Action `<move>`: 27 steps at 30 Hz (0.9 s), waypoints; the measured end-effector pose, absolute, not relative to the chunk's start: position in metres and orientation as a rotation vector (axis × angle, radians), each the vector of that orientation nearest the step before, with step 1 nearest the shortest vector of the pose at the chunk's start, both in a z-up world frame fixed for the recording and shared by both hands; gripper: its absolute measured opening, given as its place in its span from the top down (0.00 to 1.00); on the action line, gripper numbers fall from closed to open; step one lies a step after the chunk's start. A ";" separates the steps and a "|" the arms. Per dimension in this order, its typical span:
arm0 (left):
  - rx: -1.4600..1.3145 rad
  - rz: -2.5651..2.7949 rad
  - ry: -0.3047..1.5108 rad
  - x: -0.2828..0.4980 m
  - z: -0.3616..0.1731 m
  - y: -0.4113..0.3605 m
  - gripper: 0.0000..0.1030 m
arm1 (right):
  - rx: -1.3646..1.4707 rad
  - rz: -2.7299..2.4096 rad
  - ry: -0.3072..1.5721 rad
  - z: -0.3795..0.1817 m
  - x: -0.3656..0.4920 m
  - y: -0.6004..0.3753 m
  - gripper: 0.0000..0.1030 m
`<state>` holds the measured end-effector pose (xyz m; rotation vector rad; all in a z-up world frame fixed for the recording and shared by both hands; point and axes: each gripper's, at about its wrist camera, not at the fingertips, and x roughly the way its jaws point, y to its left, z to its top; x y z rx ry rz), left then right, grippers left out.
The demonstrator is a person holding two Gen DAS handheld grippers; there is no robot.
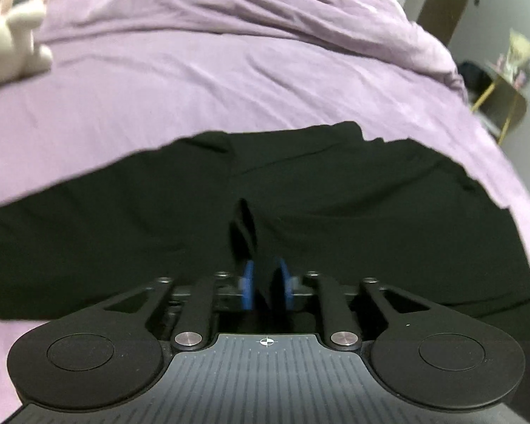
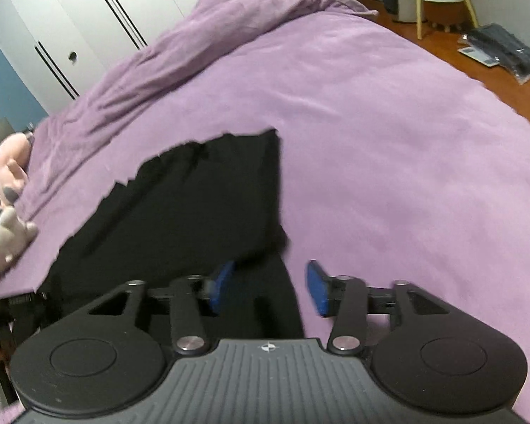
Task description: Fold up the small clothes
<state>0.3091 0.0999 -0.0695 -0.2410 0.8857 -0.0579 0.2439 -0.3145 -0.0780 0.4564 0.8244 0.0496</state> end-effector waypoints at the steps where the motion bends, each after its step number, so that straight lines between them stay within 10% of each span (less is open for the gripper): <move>1: -0.256 -0.065 0.886 0.310 -0.071 0.099 0.77 | 0.455 0.049 0.830 -0.081 0.253 -0.313 0.47; 7: -0.254 -0.057 0.874 0.326 -0.072 0.093 0.94 | 0.393 0.017 0.838 -0.092 0.297 -0.296 0.47; 12: -0.169 -0.066 0.796 0.327 -0.056 0.090 0.94 | 0.273 0.008 0.829 -0.093 0.312 -0.277 0.89; 16: -0.089 -0.047 0.714 0.324 -0.048 0.088 0.94 | 0.270 -0.012 0.723 -0.085 0.300 -0.279 0.95; 22: -0.024 -0.015 0.760 0.330 -0.071 0.089 0.94 | 0.259 -0.052 0.747 -0.098 0.298 -0.281 0.92; 27: -0.061 -0.015 0.806 0.328 -0.080 0.095 0.92 | 0.342 -0.025 0.776 -0.089 0.279 -0.294 0.70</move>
